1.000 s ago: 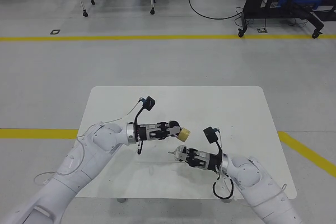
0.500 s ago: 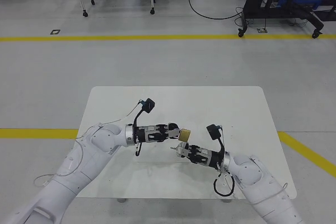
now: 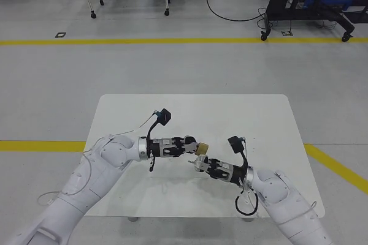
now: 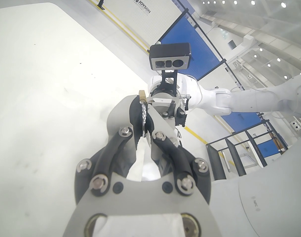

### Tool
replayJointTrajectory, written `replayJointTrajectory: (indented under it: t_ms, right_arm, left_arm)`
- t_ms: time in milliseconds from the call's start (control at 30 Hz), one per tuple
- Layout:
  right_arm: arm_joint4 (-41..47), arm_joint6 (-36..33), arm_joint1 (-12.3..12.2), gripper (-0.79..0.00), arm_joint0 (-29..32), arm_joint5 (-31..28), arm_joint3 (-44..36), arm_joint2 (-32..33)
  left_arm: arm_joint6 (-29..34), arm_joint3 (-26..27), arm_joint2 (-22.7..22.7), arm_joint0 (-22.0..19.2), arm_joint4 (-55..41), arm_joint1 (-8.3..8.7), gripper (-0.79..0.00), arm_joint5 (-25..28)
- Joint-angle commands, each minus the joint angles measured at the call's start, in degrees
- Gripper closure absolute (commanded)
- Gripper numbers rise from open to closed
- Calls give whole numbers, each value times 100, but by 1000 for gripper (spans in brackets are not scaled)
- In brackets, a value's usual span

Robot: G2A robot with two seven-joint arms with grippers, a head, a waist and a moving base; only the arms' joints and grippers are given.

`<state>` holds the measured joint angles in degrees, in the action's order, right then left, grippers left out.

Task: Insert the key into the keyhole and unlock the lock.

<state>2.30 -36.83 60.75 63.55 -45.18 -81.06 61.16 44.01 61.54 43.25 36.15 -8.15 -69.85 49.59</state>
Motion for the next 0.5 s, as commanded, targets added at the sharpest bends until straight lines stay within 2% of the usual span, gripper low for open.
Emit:
replayJointTrajectory:
  t_ms: [0, 267, 467]
  right_arm:
    - [-16, -5, 2, 0, -4, -1, 6, -4]
    - [-367, -75, 24, 0, -31, 280, -88, -122]
    - [-308, 48, 28, 0, -2, 197, -50, -70]
  left_arm:
    - [21, -44, 38, 1, -109, 1, 0, -4]
    - [176, -61, 123, 32, -441, -5, 0, -6]
    - [453, -80, 136, 25, -562, -3, 0, 33]
